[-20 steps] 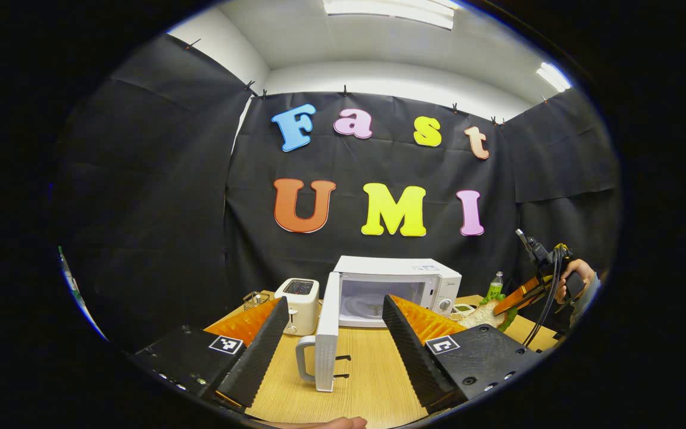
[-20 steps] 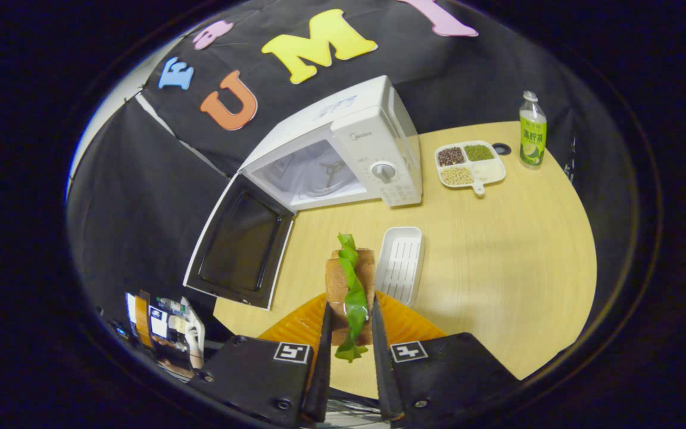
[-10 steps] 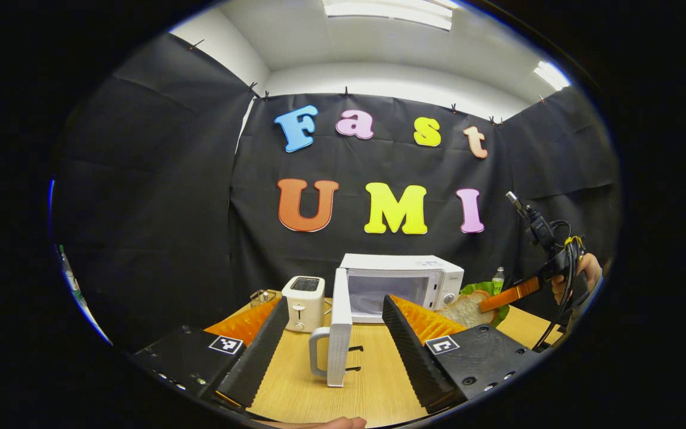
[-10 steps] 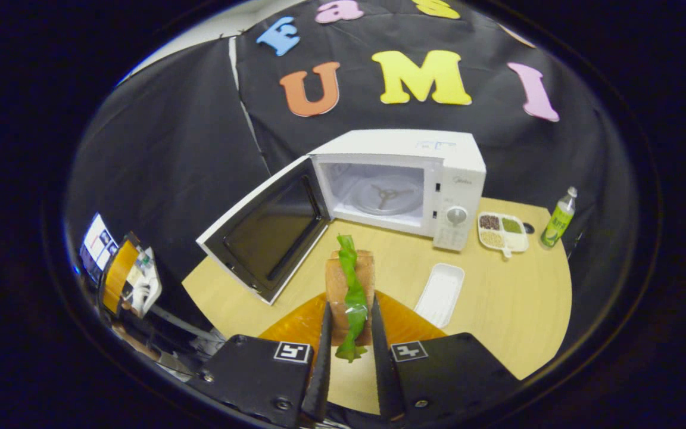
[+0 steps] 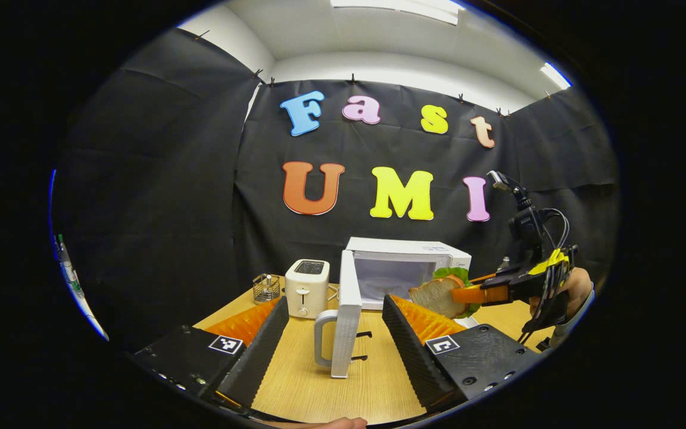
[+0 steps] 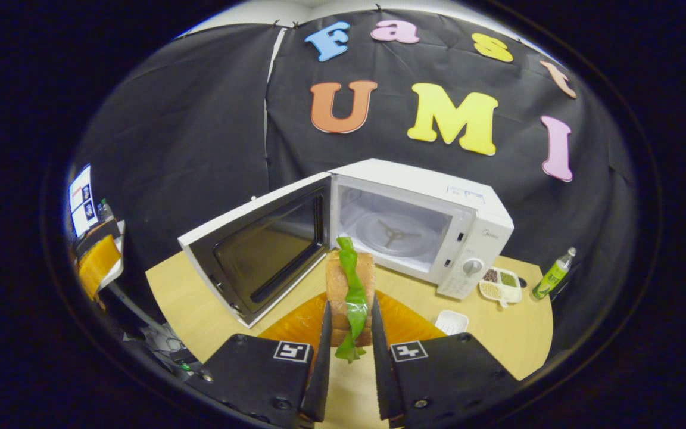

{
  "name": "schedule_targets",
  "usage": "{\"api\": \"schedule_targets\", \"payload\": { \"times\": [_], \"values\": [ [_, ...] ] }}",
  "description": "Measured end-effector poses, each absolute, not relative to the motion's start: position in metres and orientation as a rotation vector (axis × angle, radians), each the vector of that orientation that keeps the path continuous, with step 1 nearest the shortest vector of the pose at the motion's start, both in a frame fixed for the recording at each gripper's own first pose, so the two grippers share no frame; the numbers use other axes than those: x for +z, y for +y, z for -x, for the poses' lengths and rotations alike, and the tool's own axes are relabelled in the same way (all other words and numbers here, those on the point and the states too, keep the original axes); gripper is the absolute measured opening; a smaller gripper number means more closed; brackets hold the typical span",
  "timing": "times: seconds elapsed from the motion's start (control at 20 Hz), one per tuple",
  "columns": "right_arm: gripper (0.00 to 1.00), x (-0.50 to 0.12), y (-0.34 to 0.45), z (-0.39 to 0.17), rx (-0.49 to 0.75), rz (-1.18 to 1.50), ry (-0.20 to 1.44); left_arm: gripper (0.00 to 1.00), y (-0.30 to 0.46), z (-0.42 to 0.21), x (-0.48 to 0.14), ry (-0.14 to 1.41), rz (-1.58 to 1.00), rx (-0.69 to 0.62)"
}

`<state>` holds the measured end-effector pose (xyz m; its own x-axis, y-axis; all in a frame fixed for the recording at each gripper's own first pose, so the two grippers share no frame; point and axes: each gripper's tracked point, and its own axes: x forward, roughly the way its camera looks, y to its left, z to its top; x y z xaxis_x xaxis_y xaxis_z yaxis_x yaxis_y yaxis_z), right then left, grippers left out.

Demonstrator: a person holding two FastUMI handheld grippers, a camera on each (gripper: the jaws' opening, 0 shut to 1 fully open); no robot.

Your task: Open the microwave oven with the left hand, put the food in, and close the microwave oven.

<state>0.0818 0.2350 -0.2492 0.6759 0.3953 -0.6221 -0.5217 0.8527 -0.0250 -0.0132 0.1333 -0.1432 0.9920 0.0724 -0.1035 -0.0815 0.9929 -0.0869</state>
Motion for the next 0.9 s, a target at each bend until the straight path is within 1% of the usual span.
{"api": "schedule_targets", "payload": {
  "times": [0.05,0.1,0.35,0.6,0.65,0.75,0.8,0.85,0.9],
  "values": [
    [0.28,-0.253,0.238,-0.092,0.513,0.210,0.620,0.95,0.134,0.010,-0.146,0.106,0.090,0.082],
    [0.36,-0.258,0.239,-0.102,0.503,0.209,0.598,0.95,0.135,0.008,-0.148,0.110,0.089,0.088],
    [0.36,-0.291,0.242,-0.148,0.412,0.073,0.596,0.95,0.138,0.004,-0.147,0.110,0.072,0.111],
    [0.36,-0.310,0.238,-0.203,0.264,-0.174,0.552,0.95,0.141,0.000,-0.131,0.075,0.101,0.129],
    [0.29,-0.313,0.240,-0.214,0.236,-0.244,0.547,0.95,0.142,0.000,-0.129,0.068,0.109,0.132],
    [0.29,-0.315,0.245,-0.233,0.198,-0.390,0.520,0.95,0.144,-0.001,-0.122,0.046,0.126,0.133],
    [0.36,-0.316,0.249,-0.245,0.187,-0.457,0.493,0.95,0.146,-0.002,-0.120,0.037,0.133,0.136],
    [0.36,-0.319,0.254,-0.257,0.175,-0.518,0.465,0.95,0.149,-0.002,-0.116,0.027,0.140,0.145],
    [0.28,-0.323,0.259,-0.268,0.164,-0.556,0.443,0.95,0.151,-0.001,-0.115,0.015,0.144,0.155]
  ]
}}
